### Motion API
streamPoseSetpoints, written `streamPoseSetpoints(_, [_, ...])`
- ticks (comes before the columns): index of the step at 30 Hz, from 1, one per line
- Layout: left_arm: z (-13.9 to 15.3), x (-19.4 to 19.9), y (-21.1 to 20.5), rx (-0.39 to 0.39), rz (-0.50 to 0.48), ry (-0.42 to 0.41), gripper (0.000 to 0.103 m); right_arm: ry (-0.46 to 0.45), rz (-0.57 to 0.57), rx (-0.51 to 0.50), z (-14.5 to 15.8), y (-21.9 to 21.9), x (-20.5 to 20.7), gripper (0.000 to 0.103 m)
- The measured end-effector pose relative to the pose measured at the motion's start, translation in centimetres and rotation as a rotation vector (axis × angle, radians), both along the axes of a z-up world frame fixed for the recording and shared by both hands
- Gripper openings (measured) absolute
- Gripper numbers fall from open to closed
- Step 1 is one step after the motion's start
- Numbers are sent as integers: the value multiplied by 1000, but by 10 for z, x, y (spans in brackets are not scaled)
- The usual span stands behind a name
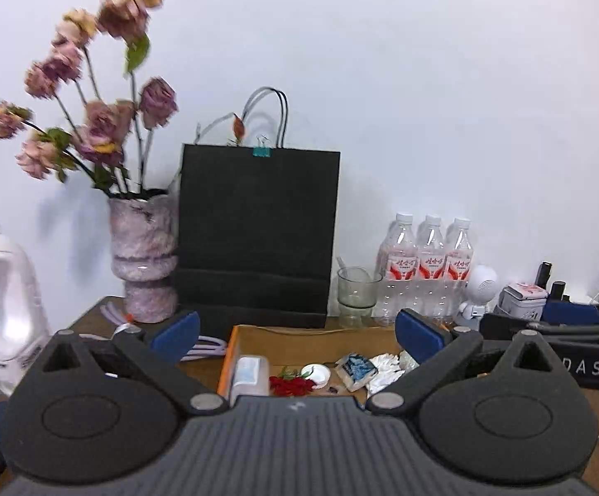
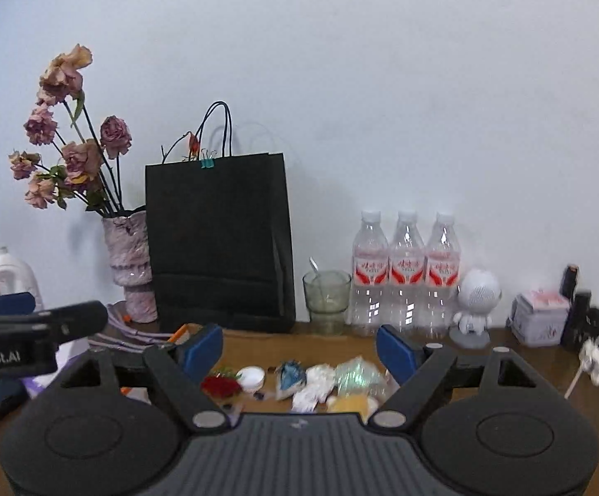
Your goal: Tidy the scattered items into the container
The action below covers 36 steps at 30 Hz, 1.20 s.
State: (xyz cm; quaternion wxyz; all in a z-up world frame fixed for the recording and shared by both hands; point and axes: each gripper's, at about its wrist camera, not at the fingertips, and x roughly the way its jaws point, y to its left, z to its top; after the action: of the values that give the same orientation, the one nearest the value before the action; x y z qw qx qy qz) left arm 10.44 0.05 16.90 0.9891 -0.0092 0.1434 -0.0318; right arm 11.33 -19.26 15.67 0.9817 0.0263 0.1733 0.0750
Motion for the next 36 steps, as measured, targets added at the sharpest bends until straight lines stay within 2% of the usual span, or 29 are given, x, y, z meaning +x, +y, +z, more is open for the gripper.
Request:
streamPoseSetpoints(4, [-19, -60, 1, -16, -23, -45, 103, 10, 41, 39, -14, -10, -60, 85])
streamPoseSetpoints(8, [-63, -134, -1, -46, 15, -5, 103, -10, 30, 35, -51, -19, -144, 86])
streamPoseSetpoints(11, [-102, -197, -2, -60, -26, -19, 103, 7, -13, 79, -82, -27, -206, 86])
streamPoseSetpoints(14, [-130, -225, 0, -46, -47, 80, 103, 4, -27, 64, -107, -27, -250, 85])
streamPoseSetpoints(17, [-140, -238, 1, -27, -57, 107, 103, -16, -60, 35, -125, -25, -273, 85])
streamPoseSetpoints(20, [-141, -237, 2, -11, -46, 120, 103, 7, -43, 76, -129, -24, -269, 82])
streamPoseSetpoints(23, [-140, -231, -2, -15, -103, 136, 103, 3, -26, 69, -127, -21, -265, 78])
streamPoseSetpoints(26, [-137, -215, -18, 3, -247, 134, 103, 5, -42, 71, -124, -25, -257, 75])
streamPoseSetpoints(28, [-136, -193, -37, 55, -412, 128, 102, -9, -73, 93, -122, -34, -254, 71])
streamPoseSetpoints(29, [-136, -179, -46, 82, -477, 129, 100, -18, -91, 98, -121, -39, -253, 70])
streamPoseSetpoints(30, [-136, -164, -54, 108, -516, 144, 90, -25, -110, 98, -118, -44, -251, 70])
streamPoseSetpoints(33, [-139, -118, -71, 176, -607, 238, 71, -28, -152, 94, -115, -57, -249, 70])
streamPoseSetpoints(36, [-148, -90, -76, 246, -691, 367, 67, -14, -181, 106, -115, -69, -247, 70])
